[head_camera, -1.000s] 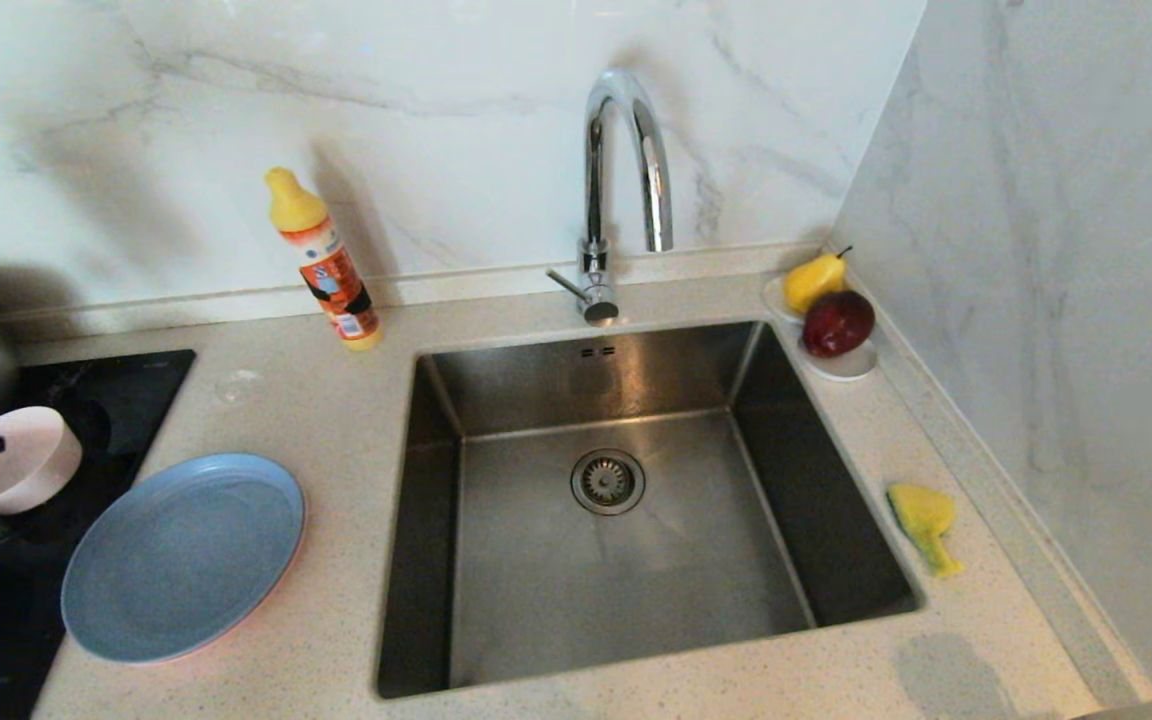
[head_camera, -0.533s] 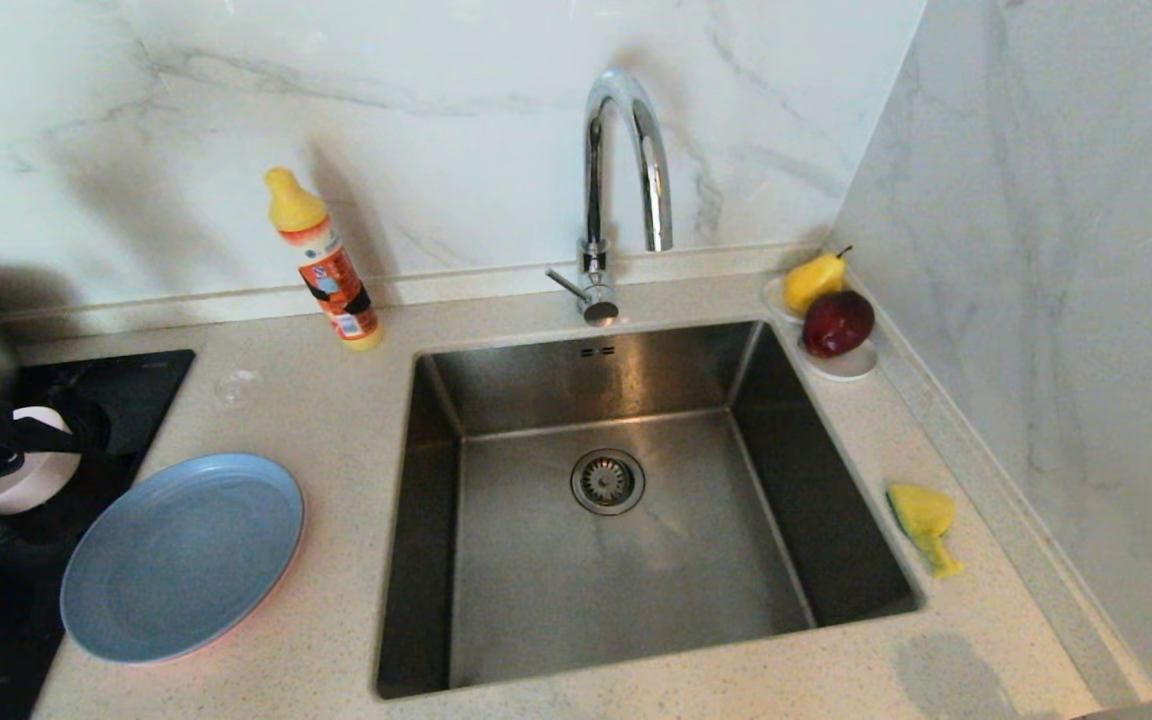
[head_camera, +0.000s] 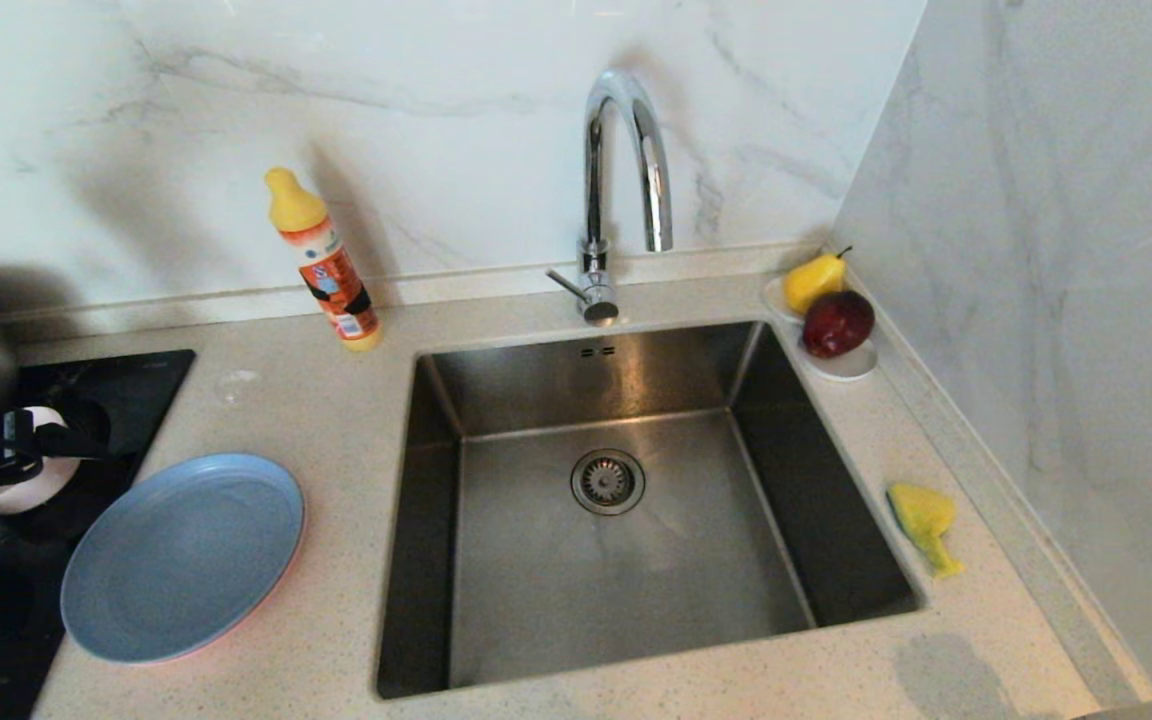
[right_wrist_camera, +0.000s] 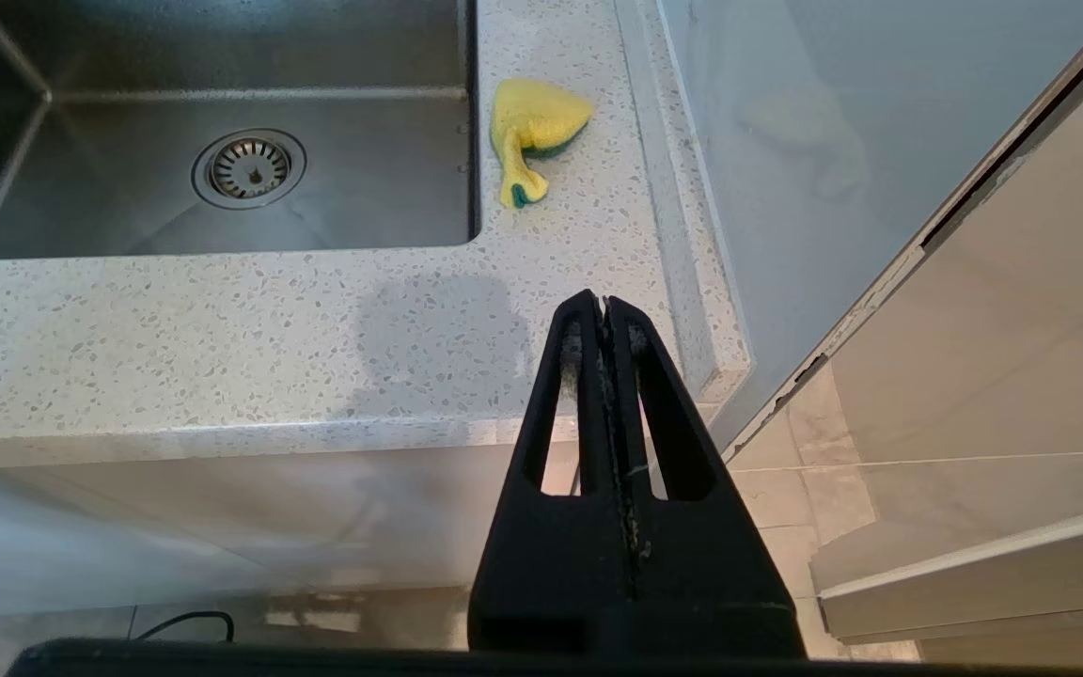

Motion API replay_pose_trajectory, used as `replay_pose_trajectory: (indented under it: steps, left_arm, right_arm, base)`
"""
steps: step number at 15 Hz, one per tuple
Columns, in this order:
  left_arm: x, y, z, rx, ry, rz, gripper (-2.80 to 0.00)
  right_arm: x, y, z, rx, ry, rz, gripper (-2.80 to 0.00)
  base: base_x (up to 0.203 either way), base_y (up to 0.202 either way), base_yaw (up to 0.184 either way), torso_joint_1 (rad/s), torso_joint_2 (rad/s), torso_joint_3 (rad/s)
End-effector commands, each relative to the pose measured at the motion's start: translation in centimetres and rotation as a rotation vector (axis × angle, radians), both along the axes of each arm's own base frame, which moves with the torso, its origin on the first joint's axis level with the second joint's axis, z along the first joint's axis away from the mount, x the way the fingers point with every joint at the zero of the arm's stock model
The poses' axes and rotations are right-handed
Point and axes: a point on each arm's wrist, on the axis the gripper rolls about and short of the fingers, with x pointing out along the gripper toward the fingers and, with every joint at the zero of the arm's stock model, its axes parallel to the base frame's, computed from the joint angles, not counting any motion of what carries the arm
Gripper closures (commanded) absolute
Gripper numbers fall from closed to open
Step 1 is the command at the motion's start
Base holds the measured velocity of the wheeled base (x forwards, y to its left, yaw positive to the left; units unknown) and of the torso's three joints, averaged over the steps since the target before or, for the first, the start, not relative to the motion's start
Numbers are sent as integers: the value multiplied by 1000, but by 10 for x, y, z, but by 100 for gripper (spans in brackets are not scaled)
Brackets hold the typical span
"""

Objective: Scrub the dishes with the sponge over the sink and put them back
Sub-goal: Place the bowl on the plate

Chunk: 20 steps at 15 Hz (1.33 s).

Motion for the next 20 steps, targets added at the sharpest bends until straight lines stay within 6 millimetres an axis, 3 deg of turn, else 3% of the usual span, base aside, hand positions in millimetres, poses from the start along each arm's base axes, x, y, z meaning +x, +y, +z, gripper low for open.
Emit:
replay_pose_trajectory:
  steps: [1, 3, 4, 15, 18, 20]
  left_arm:
    - [0, 0, -5, -11, 12, -3, -280]
    - [-1, 0, -8, -17, 22, -5, -280]
    - [0, 0, -10, -18, 26, -5, 0]
    - [2, 3, -5, 3, 4, 7, 0]
    - [-4, -3, 12, 19, -28, 9, 0]
    - [-8, -14, 36, 22, -78, 26, 0]
  right_arm:
    - [0, 0, 0, 0, -3, 0, 0]
    - [0, 0, 0, 0, -3, 0, 0]
    - [0, 0, 0, 0, -3, 0, 0]
    - [0, 0, 0, 0, -3, 0, 0]
    - [0, 0, 0, 0, -3, 0, 0]
    - [0, 0, 0, 0, -3, 1, 0]
  base:
    - [0, 0, 0, 0, 0, 0]
    - [0, 0, 0, 0, 0, 0]
    - [0, 0, 0, 0, 0, 0]
    - [0, 0, 0, 0, 0, 0]
    - [0, 0, 0, 0, 0, 0]
    - [0, 0, 0, 0, 0, 0]
